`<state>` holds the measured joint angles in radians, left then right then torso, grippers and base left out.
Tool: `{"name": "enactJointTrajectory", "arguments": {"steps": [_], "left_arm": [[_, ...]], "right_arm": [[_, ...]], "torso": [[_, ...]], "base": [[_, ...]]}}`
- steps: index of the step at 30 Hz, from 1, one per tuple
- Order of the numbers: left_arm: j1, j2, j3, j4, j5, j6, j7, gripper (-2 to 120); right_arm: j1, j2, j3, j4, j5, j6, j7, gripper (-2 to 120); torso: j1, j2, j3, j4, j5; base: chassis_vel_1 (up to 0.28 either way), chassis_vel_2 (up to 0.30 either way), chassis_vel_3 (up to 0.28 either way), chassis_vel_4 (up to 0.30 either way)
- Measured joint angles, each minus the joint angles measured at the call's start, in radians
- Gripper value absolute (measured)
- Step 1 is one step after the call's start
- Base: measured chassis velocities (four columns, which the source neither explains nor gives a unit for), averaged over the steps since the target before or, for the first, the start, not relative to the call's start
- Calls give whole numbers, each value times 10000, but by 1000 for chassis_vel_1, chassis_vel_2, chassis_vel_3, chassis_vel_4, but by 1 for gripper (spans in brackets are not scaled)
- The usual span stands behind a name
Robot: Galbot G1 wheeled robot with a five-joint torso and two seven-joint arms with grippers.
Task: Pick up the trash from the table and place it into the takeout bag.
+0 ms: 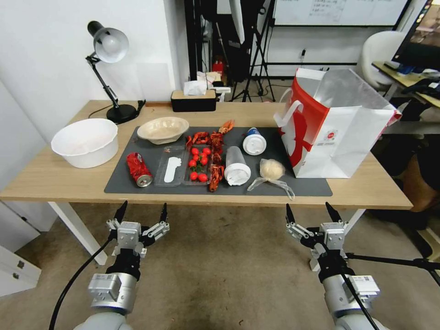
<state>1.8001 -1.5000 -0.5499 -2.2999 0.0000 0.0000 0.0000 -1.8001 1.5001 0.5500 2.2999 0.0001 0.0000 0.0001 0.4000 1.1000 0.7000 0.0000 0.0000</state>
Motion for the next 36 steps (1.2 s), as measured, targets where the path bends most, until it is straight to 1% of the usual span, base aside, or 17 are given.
{"name": "enactJointTrajectory", "arguments": {"steps": [21, 24, 26, 28, 29, 30, 32, 33, 34, 36], "left_arm": [[0, 0, 0, 0, 0, 0, 0, 100], [-17, -4, -30, -16, -41, 94, 0, 100], [-110, -31, -185, -129, -220, 574, 0, 100], [-238, -72, -401, -290, -474, 1243, -1, 100], [-238, -72, -401, -290, -474, 1243, -1, 100], [-336, -104, -563, -411, -659, 1742, -1, 100], [-476, -151, -789, -585, -929, 2458, 0, 100], [-476, -151, -789, -585, -929, 2458, 0, 100], [-555, -179, -922, -689, -1091, 2883, 3, 100], [-610, -222, -1184, -851, -1404, 3354, -22, 100]], "right_arm": [[0, 0, 0, 0, 0, 0, 0, 100], [26, -5, 0, 6, 29, -60, 12, 100], [124, -24, 2, 49, 150, -295, 95, 100], [377, -81, 29, 184, 446, -896, 322, 100], [377, -81, 29, 184, 446, -896, 322, 100], [568, -126, 56, 287, 676, -1354, 498, 100], [836, -184, 95, 429, 996, -1992, 743, 100], [836, -184, 95, 429, 996, -1992, 743, 100], [1004, -222, 120, 516, 1194, -2395, 897, 100], [1316, -289, 158, 683, 1566, -3140, 1179, 100]], "torso": [[0, 0, 0, 0, 0], [0, 0, 1, 0, 0], [0, 0, 0, -1, 0], [1, 0, 0, 0, 0], [1, 0, 0, 0, 0], [1, 0, 1, 0, 0], [0, 0, 0, 0, 1], [0, 0, 0, 0, 1], [0, 1, 1, 0, 0], [0, 0, 1, 0, 1]], "base": [[0, 0, 0, 0], [0, 0, 0, 0], [0, 0, 0, 0], [0, 0, 0, 0], [0, 0, 0, 0], [0, 0, 0, 0], [0, 0, 0, 0], [0, 0, 0, 0], [0, 0, 0, 0], [0, 0, 0, 0]]}}
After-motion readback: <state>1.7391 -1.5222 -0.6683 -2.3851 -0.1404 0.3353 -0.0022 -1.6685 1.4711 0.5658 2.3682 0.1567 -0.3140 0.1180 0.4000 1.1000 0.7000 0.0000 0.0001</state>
